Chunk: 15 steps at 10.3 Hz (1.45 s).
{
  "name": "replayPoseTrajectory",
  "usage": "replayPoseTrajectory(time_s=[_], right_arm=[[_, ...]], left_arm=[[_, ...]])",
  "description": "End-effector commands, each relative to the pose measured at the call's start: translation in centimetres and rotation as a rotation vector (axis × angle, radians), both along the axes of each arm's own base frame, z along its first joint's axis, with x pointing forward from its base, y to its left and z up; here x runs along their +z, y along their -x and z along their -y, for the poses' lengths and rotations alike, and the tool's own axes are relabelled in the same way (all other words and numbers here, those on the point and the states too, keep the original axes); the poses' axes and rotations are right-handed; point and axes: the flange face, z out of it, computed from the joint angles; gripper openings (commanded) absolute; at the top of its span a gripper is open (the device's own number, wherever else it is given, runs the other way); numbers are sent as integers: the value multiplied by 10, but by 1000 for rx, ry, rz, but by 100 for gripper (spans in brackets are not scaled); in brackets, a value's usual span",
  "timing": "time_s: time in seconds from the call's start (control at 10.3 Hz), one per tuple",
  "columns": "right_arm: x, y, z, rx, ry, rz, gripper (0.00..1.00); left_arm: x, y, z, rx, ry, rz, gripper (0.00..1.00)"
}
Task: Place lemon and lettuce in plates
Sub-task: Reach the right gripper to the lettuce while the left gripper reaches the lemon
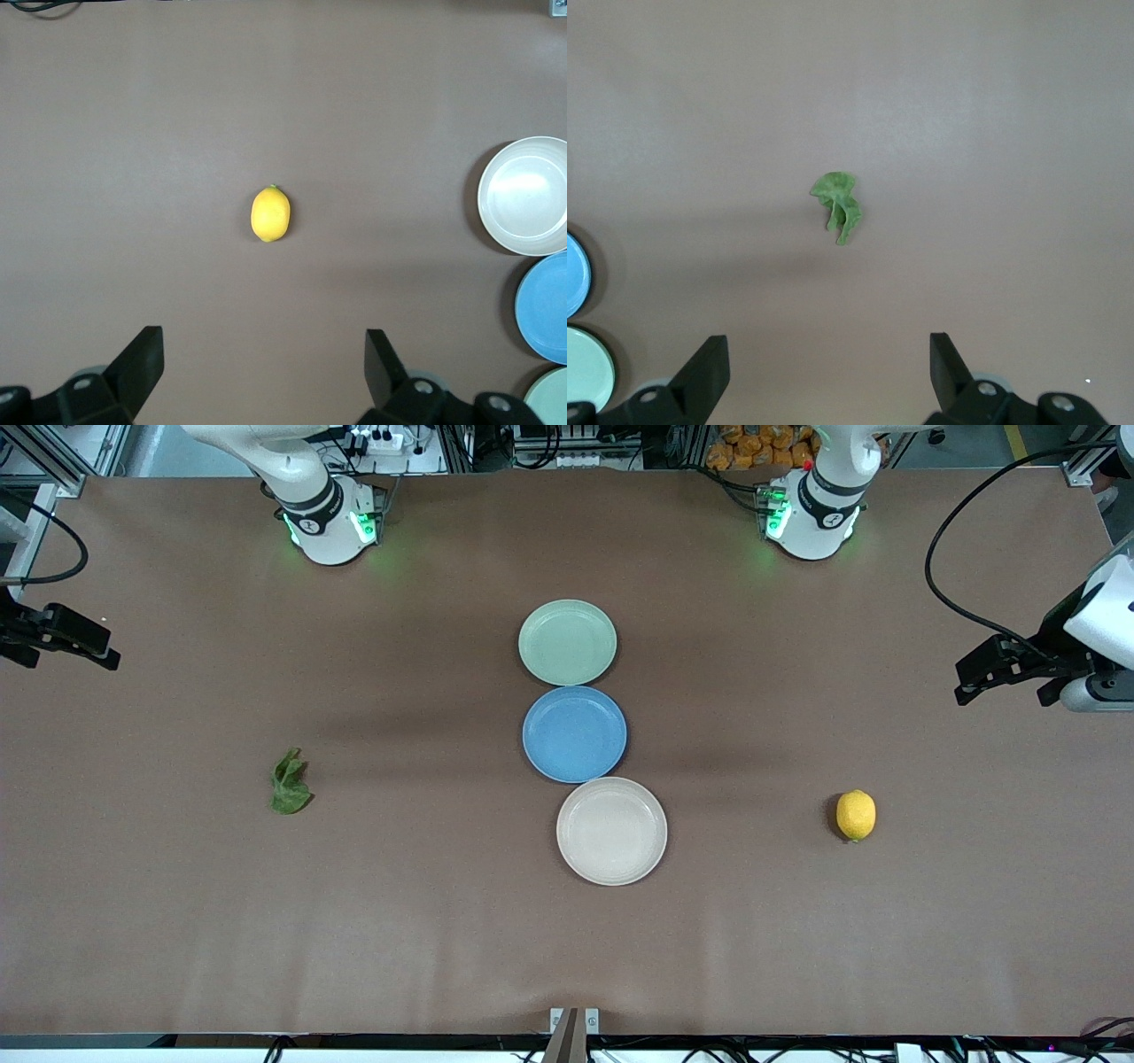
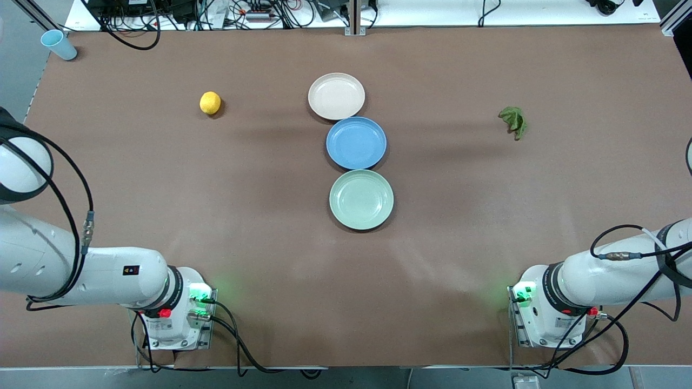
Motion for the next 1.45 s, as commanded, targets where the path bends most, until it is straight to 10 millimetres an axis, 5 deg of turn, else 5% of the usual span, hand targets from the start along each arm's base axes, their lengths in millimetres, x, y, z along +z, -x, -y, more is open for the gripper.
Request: replayPoseTrajectory(time_s=[0.0,0.68,0.87,1.36], right_arm=[[-9,-3,7,-22,-3,23,100],[-37,-21,21,-39,5,24,100],[-58,-29,42,-18,4,-2,100],[-113,-38,43,-17,-33,-28,100]], left_arm=[[2,2,-2,1,11,1,100],[-28,-15,-5,-5,0,-47,100],[-40,-28,-8,-4,1,-59,100],[-73,-52,-16,12,6,-55,100]])
